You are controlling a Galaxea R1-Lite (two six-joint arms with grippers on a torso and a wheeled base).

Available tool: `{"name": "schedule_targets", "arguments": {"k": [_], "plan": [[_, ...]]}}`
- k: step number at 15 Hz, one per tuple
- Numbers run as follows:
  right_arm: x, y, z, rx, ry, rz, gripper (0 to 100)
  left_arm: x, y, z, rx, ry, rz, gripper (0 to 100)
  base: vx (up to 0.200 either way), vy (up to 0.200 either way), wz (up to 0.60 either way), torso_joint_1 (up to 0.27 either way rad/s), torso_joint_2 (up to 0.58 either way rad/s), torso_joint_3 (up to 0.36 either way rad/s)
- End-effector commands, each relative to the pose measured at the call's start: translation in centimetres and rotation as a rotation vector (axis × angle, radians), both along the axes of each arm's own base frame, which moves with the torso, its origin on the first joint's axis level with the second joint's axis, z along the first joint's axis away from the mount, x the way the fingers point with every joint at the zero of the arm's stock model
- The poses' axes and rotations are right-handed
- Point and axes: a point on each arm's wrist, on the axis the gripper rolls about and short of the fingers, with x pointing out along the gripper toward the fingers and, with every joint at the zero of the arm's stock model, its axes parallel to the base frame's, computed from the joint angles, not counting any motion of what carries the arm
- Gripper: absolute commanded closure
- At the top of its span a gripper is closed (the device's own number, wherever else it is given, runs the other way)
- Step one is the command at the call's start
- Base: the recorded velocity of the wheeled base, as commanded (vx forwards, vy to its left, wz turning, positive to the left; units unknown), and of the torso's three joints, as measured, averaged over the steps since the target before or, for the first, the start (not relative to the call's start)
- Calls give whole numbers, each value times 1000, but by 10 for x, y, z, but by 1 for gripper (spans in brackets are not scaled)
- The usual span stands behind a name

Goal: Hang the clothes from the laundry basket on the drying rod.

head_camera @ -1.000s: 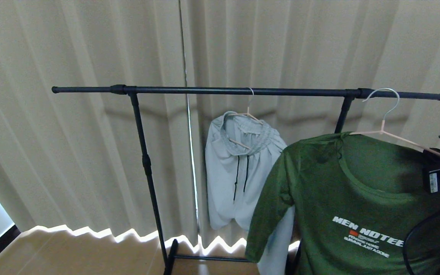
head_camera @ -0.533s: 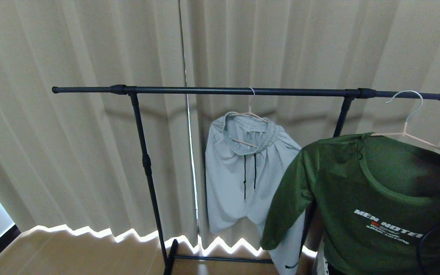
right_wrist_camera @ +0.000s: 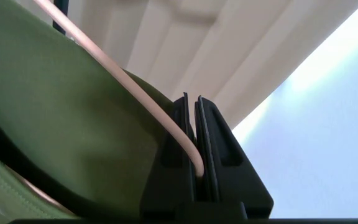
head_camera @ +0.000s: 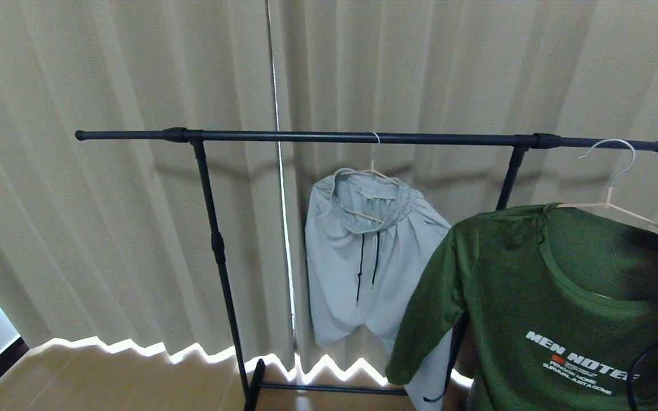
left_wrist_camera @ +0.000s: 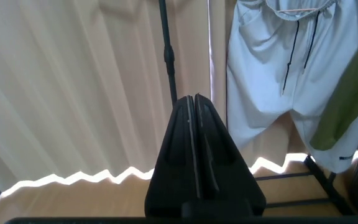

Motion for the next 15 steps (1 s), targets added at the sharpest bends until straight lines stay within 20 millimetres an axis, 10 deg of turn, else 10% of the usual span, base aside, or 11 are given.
{"name": "schedule_targets", "arguments": {"k": [1, 9, 15], "plan": [[-1, 0, 1, -1, -5, -1, 100, 0, 0, 0, -1, 1, 1, 100, 0, -200, 0, 17, 7, 2], [-3, 3, -1, 5, 5, 17, 100, 0, 0, 0, -2, 1, -1, 100, 0, -50, 0, 4, 1, 1], [29, 42, -4, -4, 38, 148, 100, 0, 0, 0, -7, 0, -1, 100, 100, 0, 0, -1, -1, 1]]}}
